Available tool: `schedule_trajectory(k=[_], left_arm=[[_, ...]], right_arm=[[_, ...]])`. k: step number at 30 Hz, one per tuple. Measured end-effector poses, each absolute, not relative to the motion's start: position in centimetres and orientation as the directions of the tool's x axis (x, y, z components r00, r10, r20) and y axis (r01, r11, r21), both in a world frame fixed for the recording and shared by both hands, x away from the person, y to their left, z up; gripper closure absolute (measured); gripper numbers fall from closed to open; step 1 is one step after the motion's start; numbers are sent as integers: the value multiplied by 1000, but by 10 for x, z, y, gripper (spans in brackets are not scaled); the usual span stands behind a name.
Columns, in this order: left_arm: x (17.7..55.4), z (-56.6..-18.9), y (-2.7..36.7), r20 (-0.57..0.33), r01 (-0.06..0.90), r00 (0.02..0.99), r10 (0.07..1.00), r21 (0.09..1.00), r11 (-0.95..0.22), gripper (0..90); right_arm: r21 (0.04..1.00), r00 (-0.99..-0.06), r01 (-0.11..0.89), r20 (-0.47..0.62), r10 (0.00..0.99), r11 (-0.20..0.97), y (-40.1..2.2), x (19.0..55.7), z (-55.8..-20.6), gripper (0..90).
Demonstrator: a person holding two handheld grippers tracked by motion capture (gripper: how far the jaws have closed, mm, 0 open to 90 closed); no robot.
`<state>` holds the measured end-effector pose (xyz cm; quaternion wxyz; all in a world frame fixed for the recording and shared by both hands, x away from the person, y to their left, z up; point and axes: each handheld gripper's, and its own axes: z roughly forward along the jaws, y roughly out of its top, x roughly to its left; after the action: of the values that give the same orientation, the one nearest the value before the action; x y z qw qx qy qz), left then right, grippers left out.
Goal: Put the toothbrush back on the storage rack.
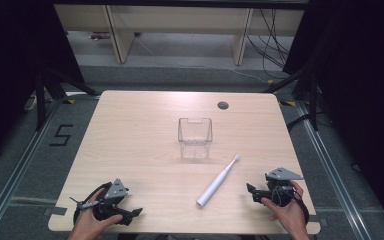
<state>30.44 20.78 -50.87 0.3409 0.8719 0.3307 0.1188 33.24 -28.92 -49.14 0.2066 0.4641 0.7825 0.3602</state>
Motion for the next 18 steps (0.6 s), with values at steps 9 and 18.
schedule_trajectory(k=[9, 18], left_arm=[[305, -509, 208, -16, 497, 752, 659, 670, -551, 151], [305, -508, 209, -16, 495, 752, 659, 673, -550, 151]], right_arm=[[766, -489, 559, -6, 872, 319, -286, 333, -488, 215], [792, -519, 534, 29, 855, 297, -269, 338, -480, 262]])
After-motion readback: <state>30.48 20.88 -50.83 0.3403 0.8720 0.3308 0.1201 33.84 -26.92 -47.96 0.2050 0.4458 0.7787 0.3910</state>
